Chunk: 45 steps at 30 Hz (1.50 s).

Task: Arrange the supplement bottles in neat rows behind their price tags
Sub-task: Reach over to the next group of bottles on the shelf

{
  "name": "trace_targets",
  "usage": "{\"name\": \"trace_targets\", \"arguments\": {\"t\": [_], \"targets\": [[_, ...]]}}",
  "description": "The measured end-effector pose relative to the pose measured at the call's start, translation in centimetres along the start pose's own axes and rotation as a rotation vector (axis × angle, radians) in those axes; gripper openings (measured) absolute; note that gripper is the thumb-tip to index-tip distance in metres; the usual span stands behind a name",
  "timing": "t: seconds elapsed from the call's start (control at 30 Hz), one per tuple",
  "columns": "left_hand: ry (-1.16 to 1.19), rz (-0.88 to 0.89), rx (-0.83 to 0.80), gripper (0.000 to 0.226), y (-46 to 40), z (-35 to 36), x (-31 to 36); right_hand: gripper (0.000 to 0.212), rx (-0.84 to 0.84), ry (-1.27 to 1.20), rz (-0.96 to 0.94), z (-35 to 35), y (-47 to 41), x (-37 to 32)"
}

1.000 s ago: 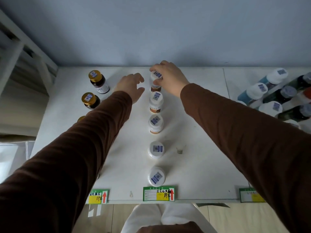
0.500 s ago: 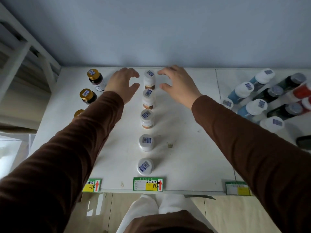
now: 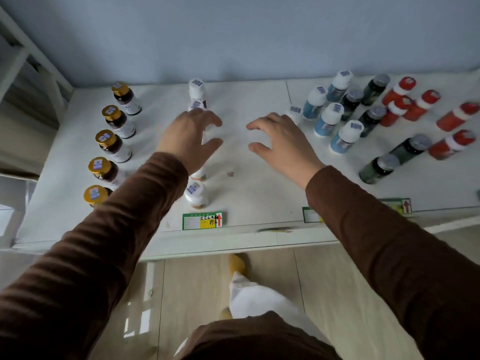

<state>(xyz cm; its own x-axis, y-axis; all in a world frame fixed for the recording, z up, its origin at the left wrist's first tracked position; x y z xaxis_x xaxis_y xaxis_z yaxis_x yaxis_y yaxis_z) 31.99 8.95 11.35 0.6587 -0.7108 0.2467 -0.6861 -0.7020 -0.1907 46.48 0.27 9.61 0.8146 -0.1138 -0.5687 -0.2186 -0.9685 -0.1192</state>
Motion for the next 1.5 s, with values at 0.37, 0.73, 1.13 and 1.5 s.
{"name": "trace_targets", "arguments": {"t": [0.37, 0.73, 1.13, 1.5], "targets": [[0.117, 0.043, -0.083, 0.031, 8.6, 4.3, 10.4, 0.032, 0.051, -0.023, 0.144, -2.8, 13.9, 5.3], [0.121, -0.129, -0.187, 0.039, 10.5, 14.6, 17.1, 0.019, -0.002, -0.181, 0.345, -1.3, 21.5, 16.2], [0.138, -0.389, 0.056, 0.041, 11.6, 19.7, 17.7, 0.065, -0.047, -0.593, 0.701, 4.6, 23.4, 21.8], [0.216, -0.389, 0.193, 0.03, 11.9, 20.8, 16.8, 0.07, 0.055, -0.809, 0.767, 8.5, 23.4, 24.1]]}}
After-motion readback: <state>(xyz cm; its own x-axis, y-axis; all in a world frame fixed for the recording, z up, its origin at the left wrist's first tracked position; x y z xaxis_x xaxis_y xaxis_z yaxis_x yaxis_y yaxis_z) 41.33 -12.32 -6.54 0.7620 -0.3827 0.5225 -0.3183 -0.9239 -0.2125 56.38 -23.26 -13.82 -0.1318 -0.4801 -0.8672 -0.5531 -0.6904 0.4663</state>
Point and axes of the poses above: each hand's wrist, its own y-axis away from the middle knuckle, its own z-axis out of the palm, x = y × z, the point moved 9 cm from there along -y, towards the middle knuckle, and after that the axes turned 10 degrees about -y, right-handed, at the moved point
